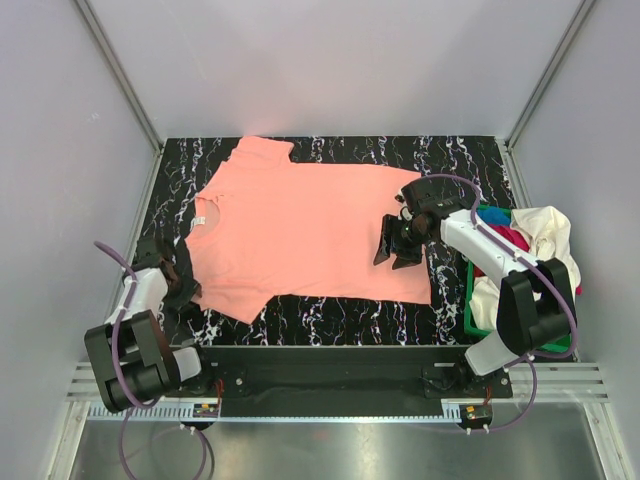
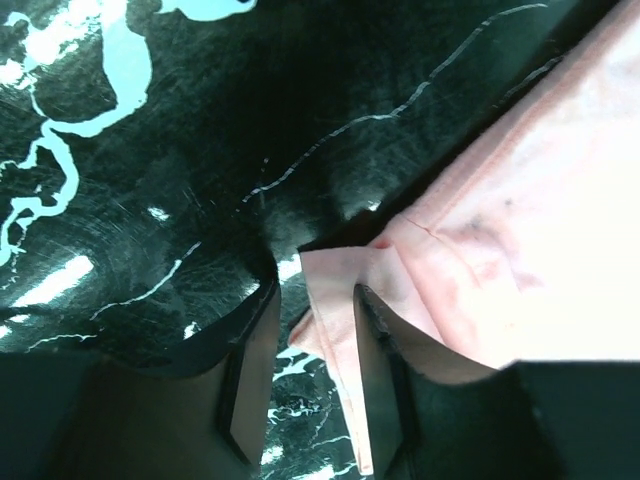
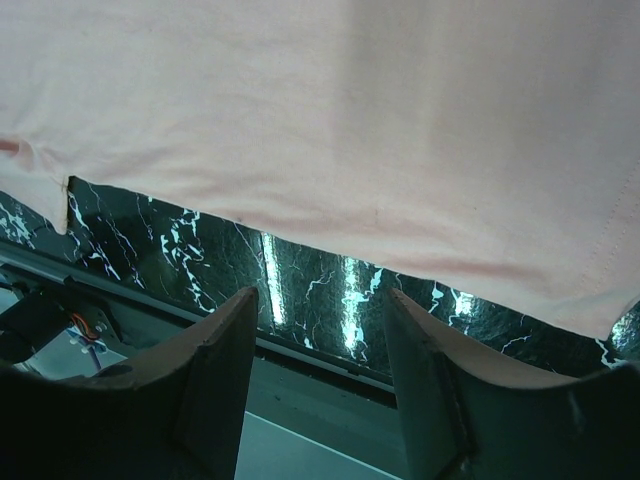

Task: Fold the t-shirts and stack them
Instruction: Fold the tshirt

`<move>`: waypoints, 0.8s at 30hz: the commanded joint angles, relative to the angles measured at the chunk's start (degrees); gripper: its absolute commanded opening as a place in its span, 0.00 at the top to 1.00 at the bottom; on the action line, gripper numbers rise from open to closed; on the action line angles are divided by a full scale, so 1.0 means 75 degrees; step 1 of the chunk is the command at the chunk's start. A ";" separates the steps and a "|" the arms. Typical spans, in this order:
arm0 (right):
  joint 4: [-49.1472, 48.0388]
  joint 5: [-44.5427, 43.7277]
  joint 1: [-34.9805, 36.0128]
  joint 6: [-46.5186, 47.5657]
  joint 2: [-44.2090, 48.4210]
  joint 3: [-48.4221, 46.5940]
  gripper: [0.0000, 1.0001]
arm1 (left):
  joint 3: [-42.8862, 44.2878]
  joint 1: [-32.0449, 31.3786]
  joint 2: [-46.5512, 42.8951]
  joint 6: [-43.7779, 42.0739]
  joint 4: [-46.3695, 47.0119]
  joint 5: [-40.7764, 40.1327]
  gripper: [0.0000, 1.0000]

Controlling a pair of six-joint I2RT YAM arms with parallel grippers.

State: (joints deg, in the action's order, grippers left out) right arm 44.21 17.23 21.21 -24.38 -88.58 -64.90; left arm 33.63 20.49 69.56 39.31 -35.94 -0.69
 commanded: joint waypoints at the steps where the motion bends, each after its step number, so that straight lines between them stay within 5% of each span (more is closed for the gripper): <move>1: -0.0082 0.0140 -0.0028 0.0122 0.0279 -0.0088 0.40 | 0.0087 0.0022 0.0159 0.0044 0.0116 -0.0342 0.61; 9: -0.0012 0.0081 -0.0028 0.0099 0.0490 0.0204 0.41 | 0.0156 0.0022 0.0230 0.0091 0.0200 -0.0552 0.86; 13: 0.0094 0.0069 -0.0028 0.0005 0.0537 0.0403 0.41 | 0.0239 0.0033 -0.0273 0.0371 -0.0164 -0.0787 0.85; 20: 0.0305 0.0070 -0.0109 -0.0393 0.0525 0.0638 0.40 | 0.0403 0.0022 -0.0989 0.0618 -0.0902 -0.1057 0.99; 24: 0.0282 0.0675 -0.0857 -0.0768 0.0560 0.1129 0.41 | 0.0391 -0.0142 -0.1480 0.0817 -0.1020 -0.0812 1.00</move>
State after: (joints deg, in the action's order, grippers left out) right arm 45.58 18.61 18.70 -27.09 -86.37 -58.87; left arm 34.41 20.08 61.06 43.77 -42.19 -5.76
